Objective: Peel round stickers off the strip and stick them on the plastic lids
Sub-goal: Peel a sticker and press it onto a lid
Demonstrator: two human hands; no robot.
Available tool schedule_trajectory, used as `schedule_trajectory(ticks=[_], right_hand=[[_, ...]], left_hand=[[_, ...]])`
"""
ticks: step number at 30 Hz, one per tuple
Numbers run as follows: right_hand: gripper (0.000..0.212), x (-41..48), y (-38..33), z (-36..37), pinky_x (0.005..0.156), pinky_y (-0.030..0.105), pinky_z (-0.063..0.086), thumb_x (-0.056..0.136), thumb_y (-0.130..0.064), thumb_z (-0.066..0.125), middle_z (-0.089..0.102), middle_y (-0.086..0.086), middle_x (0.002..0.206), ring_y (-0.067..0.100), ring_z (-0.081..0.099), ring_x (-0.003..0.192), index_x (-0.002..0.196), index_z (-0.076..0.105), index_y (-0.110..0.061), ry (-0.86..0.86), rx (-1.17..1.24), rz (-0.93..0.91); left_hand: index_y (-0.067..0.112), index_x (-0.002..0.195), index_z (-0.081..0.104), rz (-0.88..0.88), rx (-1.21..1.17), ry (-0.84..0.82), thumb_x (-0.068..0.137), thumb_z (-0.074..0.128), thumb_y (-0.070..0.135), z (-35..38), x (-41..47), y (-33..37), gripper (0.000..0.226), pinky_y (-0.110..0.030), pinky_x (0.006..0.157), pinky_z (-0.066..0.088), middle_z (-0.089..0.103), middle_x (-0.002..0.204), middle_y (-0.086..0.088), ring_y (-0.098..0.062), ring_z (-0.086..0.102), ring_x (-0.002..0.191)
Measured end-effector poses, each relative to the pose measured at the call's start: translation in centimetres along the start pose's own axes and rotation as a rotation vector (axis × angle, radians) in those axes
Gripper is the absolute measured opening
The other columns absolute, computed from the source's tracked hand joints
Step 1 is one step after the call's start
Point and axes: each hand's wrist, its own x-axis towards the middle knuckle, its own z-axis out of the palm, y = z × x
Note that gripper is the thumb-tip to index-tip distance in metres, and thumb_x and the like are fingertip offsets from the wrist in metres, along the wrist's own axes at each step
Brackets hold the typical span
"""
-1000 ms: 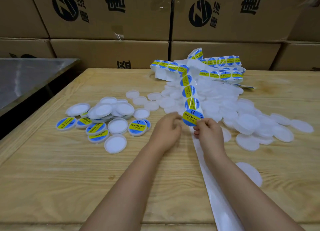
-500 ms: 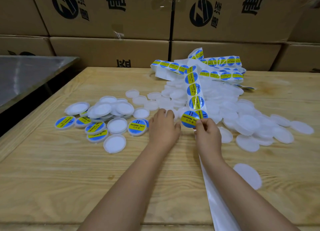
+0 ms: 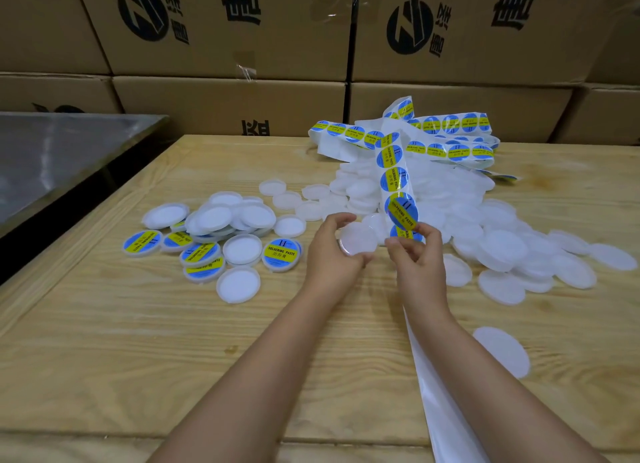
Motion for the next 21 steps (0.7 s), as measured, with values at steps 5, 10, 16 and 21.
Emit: schedule_trajectory(ticks=[5, 10, 16, 21], right_hand=[[0.042, 0.1, 0.1, -0.1, 0.066, 0.01, 0.04, 0.086, -0.019, 0.063, 0.066, -0.009, 0.087, -0.003, 0.057, 0.072, 0.123, 0.042, -0.019, -0.052, -0.109, -0.003], [0.034, 0.2, 0.0, -0.2, 0.088, 0.026, 0.042, 0.088, -0.014, 0.06, 0.068, -0.012, 0.079, 0.009, 0.06, 0.094, 0.117, 0.042, -0.017, -0.079, -0.089, 0.007], [0.041, 0.1, -0.1, -0.3, 0.076, 0.02, 0.041, 0.088, -0.012, 0.06, 0.066, -0.011, 0.074, 0.006, 0.058, 0.077, 0.124, 0.042, -0.018, -0.056, -0.053, -0.025], [0.01, 0.2, -0.8, -0.6, 0.078, 0.023, 0.044, 0.091, -0.022, 0.059, 0.069, -0.001, 0.087, 0.004, 0.061, 0.08, 0.099, 0.054, -0.02, -0.005, 0.063, -0.033]], left_hand=[[0.03, 0.117, 0.045, -0.027, -0.263, -0.093, 0.073, 0.066, -0.014, -0.4, -0.9, 0.0, 0.066, -0.023, 0.068, 0.055, 0.047, 0.124, 0.01, -0.019, 0.064, 0.092], [0.023, 0.13, 0.042, -0.183, -0.388, -0.155, 0.075, 0.07, -0.008, -1.0, -0.7, -0.2, 0.069, -0.035, 0.086, 0.054, 0.061, 0.12, -0.006, -0.024, 0.064, 0.101], [0.01, 0.102, 0.061, -0.344, -0.596, -0.241, 0.1, 0.04, 0.012, -1.5, 0.0, -0.4, 0.021, -0.028, 0.068, 0.059, 0.073, 0.088, -0.004, -0.018, 0.071, 0.077], [0.006, 0.098, 0.061, -0.354, -0.614, -0.221, 0.1, 0.042, 0.012, -1.8, 0.2, -0.2, 0.02, -0.031, 0.058, 0.058, 0.07, 0.092, -0.01, -0.019, 0.071, 0.072]])
